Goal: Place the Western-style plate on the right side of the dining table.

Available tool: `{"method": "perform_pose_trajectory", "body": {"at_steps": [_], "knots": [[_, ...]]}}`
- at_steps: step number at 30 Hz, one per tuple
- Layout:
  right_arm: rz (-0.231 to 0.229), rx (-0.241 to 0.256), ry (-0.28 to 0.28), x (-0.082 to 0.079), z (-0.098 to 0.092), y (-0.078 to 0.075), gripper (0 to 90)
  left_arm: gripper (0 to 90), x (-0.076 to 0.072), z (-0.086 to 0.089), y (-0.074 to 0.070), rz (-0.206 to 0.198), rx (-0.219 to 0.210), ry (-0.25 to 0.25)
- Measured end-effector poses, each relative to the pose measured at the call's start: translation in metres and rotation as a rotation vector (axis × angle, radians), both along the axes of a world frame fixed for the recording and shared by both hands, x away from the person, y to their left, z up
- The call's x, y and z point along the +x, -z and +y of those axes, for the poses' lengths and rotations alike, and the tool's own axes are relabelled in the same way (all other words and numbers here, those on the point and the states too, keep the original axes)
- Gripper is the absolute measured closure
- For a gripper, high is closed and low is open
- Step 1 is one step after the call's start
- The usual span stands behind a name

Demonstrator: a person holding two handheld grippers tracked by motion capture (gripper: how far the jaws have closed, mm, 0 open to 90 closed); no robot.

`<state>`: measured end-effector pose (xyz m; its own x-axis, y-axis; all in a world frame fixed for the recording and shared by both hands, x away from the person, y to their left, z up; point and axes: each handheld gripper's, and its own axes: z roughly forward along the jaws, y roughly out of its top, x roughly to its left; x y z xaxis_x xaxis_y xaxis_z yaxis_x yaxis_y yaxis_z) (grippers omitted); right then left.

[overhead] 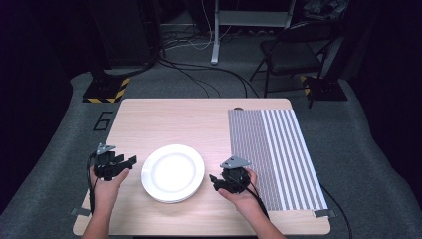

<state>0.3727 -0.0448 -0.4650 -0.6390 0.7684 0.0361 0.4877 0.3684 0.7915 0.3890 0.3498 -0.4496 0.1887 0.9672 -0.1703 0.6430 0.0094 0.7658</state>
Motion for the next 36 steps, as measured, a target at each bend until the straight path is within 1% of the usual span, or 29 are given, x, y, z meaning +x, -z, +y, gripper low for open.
{"method": "perform_pose_trajectory", "body": {"at_steps": [2,3,4,5,6,7,10,11,12,13,14,15,16,17,18,20,21,22,23,24,25,27,28,31,32,33,34,36], "knots": [[-0.011,0.020,0.003,0.006,0.002,-0.003,40.3,48.4,0.000,-0.002,0.001,-0.005,-0.016,0.008],[-0.015,0.020,0.007,0.007,0.002,-0.004,39.9,48.4,-0.001,-0.004,0.003,-0.011,-0.017,0.016],[-0.030,0.016,0.004,0.009,0.002,-0.005,39.6,48.4,-0.001,-0.004,0.003,-0.011,-0.017,0.016],[-0.033,0.018,0.010,0.009,0.002,-0.004,39.4,48.3,-0.002,-0.005,0.006,-0.009,-0.025,0.029],[-0.033,0.018,0.010,0.009,0.002,-0.004,39.4,48.2,-0.002,-0.005,0.006,-0.009,-0.025,0.029],[-0.026,-0.003,0.002,0.010,0.003,-0.003,38.5,47.8,-0.002,-0.005,0.008,0.006,-0.038,0.043],[-0.023,-0.011,0.001,0.010,0.001,0.001,40.2,47.8,-0.004,-0.004,0.009,0.005,-0.046,0.043],[-0.022,-0.002,0.013,0.010,0.000,0.002,40.4,47.8,-0.005,-0.004,0.010,0.003,-0.044,0.047],[-0.018,0.009,0.016,0.011,-0.002,0.003,41.6,47.8,-0.006,-0.005,0.010,0.009,-0.045,0.048],[-0.010,0.024,0.016,0.012,-0.003,0.005,44.8,47.9,-0.006,-0.005,0.011,0.006,-0.045,0.050],[0.005,0.036,0.017,0.013,-0.003,0.006,45.7,48.3,-0.007,-0.006,0.011,0.003,-0.041,0.051],[0.009,0.037,0.018,0.013,-0.003,0.007,45.9,48.5,-0.008,-0.007,0.012,-0.002,-0.036,0.050],[0.003,0.033,0.019,0.012,-0.002,0.008,46.5,48.8,-0.009,-0.008,0.012,0.005,-0.036,0.055],[-0.002,0.024,0.017,0.011,0.000,0.009,46.5,49.2,-0.009,-0.009,0.013,-0.002,-0.037,0.057],[-0.007,0.014,0.010,0.011,0.001,0.010,46.6,49.8,-0.009,-0.009,0.014,0.008,-0.043,0.064],[-0.009,0.011,0.003,0.010,0.003,0.011,47.0,50.5,-0.008,-0.009,0.015,0.009,-0.042,0.069],[-0.014,0.005,-0.006,0.009,0.006,0.012,47.2,51.3,-0.009,-0.010,0.017,0.020,-0.049,0.074],[-0.014,0.005,-0.006,0.009,0.006,0.012,47.2,51.6,-0.009,-0.010,0.017,0.020,-0.049,0.074],[-0.026,-0.011,-0.015,0.008,0.009,0.013,47.2,52.8,-0.008,-0.010,0.018,0.023,-0.054,0.075],[-0.026,-0.011,-0.015,0.008,0.009,0.013,47.2,52.8,-0.009,-0.010,0.019,0.027,-0.062,0.079],[-0.023,-0.017,-0.021,0.008,0.011,0.014,46.9,54.1,-0.009,-0.011,0.021,0.027,-0.076,0.079],[-0.015,-0.018,-0.030,0.008,0.012,0.015,47.1,54.7,-0.009,-0.010,0.021,0.034,-0.075,0.084],[-0.005,-0.015,-0.036,0.008,0.013,0.016,47.0,57.2,-0.010,-0.010,0.021,0.035,-0.079,0.088],[-0.009,-0.017,-0.037,0.008,0.014,0.016,46.9,61.6,-0.010,-0.011,0.022,0.045,-0.087,0.088],[-0.003,-0.006,-0.035,0.009,0.014,0.017,46.8,63.0,-0.010,-0.011,0.023,0.042,-0.090,0.089],[0.005,0.001,-0.031,0.009,0.014,0.017,46.9,63.6,-0.011,-0.012,0.024,0.054,-0.106,0.087],[0.005,0.001,-0.031,0.009,0.014,0.017,46.9,64.4,-0.011,-0.012,0.024,0.054,-0.106,0.087],[0.026,0.028,-0.032,0.011,0.013,0.018,47.2,65.8,-0.010,-0.011,0.025,0.064,-0.117,0.091]]}}
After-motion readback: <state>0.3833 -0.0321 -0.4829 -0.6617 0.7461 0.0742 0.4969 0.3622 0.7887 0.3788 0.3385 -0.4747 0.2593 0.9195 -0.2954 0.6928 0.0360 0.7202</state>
